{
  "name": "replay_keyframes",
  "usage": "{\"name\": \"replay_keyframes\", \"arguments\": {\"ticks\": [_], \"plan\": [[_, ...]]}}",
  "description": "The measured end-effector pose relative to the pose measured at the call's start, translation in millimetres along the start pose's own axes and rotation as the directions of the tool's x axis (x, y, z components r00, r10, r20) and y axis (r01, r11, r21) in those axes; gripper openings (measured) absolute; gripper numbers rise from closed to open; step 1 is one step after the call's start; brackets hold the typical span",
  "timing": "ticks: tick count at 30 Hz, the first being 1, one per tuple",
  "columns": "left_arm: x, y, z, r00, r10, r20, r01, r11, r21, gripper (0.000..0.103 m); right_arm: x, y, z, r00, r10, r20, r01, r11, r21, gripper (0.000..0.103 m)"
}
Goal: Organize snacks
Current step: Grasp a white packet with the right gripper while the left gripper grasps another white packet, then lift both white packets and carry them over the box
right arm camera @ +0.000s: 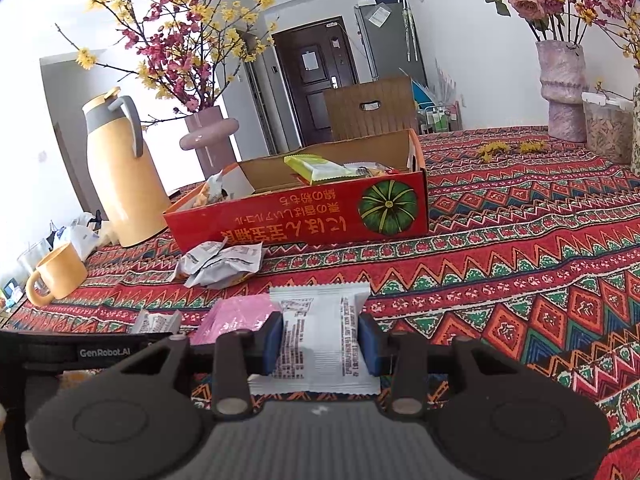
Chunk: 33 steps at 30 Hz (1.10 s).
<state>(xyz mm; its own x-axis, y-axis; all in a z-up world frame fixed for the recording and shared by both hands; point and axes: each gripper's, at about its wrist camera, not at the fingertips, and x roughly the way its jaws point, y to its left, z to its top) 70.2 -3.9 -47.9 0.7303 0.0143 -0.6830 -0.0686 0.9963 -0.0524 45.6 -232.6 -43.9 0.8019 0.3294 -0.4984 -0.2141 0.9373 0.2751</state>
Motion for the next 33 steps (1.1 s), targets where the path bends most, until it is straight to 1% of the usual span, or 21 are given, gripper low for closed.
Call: {"name": "replay_keyframes", "arguments": {"ticks": [6,18,24,33], "plan": [[-6.0,1.5,8.0,0.999,-0.010,0.037,0.010,1.000,0.007,0.064,2.7,1.5,8.4,1.000,-0.011,0.019,0.011,1.000,-0.012,0.039],[-13.4,-6.2,45.1,0.991,-0.009,0.135,0.006,1.000,0.023,0.064,14.4,3.6,37.1,0.996,-0.025,0.082,0.028,0.999,-0.044,0.039],[-15.3,-12.9,69.2,0.982,-0.022,0.189,0.015,0.999,0.035,0.064,24.1,3.5,58.1,0.992,-0.036,0.121,0.043,0.997,-0.058,0.039],[-8.5,-22.0,106.9,0.967,-0.014,0.254,0.003,0.999,0.043,0.064,44.4,2.2,94.5,0.984,-0.050,0.173,0.063,0.996,-0.070,0.039]]}}
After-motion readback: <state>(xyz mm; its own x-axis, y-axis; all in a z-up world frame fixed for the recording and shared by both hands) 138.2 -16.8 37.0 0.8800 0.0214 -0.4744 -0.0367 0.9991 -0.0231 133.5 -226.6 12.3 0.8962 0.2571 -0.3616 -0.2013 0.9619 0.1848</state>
